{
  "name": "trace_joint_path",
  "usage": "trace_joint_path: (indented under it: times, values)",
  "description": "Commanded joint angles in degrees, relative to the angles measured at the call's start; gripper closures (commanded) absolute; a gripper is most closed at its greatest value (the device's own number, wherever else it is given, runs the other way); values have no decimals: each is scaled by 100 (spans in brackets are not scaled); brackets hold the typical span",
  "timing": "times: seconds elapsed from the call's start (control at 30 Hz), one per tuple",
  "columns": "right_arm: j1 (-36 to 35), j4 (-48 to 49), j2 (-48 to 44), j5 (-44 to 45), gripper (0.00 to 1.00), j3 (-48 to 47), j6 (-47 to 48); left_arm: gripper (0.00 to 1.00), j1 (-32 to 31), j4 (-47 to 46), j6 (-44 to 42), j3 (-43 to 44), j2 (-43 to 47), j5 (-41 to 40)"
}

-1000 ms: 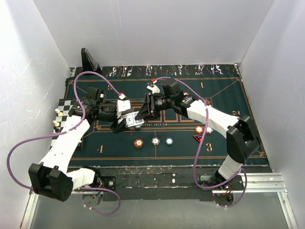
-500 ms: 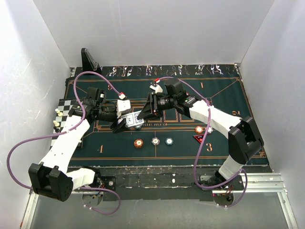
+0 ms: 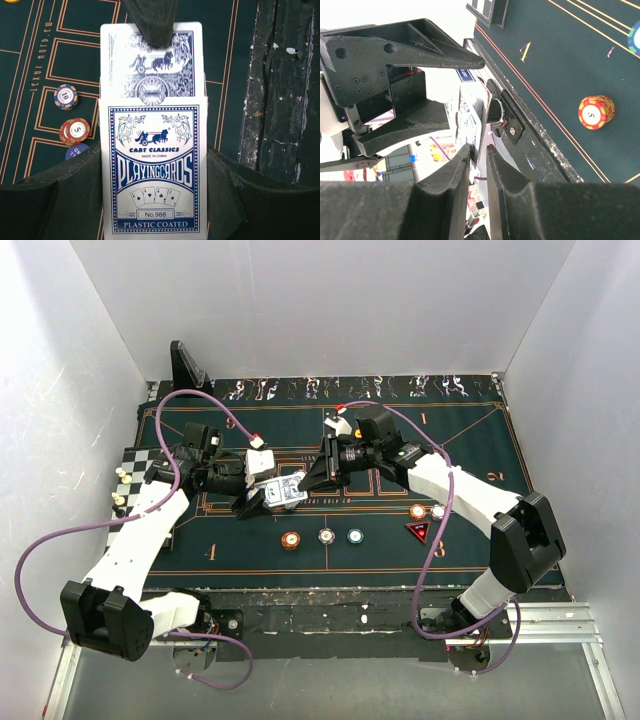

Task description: Distribute texas hold em gaming equipment

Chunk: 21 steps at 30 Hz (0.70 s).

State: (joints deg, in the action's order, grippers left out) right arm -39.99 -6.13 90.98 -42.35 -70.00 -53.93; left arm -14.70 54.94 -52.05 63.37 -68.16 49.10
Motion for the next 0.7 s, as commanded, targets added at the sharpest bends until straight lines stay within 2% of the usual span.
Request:
trace_joint_path:
  times: [0.0, 0.27, 0.33, 0.47, 0.67]
  values:
    - [123, -20, -300, 34, 75, 170, 102, 96, 37, -45, -59, 228, 66, 170]
    - [202, -46, -379, 60, 75, 241, 111, 97, 37, 96, -138, 246, 110, 205]
    - [219, -107, -397, 78, 68, 223, 129, 97, 37, 96, -139, 246, 110, 205]
    - [211, 24, -432, 95, 44, 241, -20, 97, 37, 87, -173, 211, 110, 170]
    - [53, 121, -248, 104, 32, -13, -91, 97, 37, 114, -209, 210, 49, 135]
